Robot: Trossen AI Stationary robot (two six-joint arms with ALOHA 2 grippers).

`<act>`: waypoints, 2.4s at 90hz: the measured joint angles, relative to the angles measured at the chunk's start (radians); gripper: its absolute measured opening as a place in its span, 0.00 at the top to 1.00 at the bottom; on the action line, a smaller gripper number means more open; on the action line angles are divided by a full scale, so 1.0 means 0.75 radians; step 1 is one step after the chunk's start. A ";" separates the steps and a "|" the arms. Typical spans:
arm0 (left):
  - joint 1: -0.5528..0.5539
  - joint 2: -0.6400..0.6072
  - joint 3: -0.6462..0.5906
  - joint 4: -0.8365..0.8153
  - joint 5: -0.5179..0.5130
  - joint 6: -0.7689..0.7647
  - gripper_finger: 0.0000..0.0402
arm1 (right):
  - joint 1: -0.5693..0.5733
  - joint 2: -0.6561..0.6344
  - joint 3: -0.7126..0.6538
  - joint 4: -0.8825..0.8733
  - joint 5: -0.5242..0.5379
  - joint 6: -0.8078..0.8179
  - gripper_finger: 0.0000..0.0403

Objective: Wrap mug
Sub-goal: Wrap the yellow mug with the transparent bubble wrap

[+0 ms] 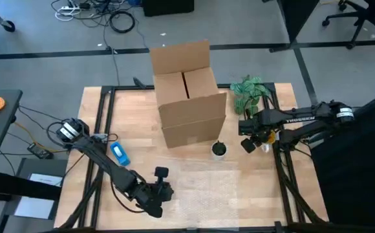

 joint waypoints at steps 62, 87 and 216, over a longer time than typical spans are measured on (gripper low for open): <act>-0.012 0.000 -0.084 -0.127 -0.050 -0.245 1.00 | 0.983 0.157 0.388 0.928 0.573 0.317 1.00; -0.041 0.000 -0.083 -0.264 0.023 -0.290 1.00 | 0.898 0.558 0.413 1.488 0.463 0.060 1.00; -0.211 0.000 -0.082 -0.236 0.085 -0.306 1.00 | 0.762 1.205 1.377 0.560 0.138 -0.905 1.00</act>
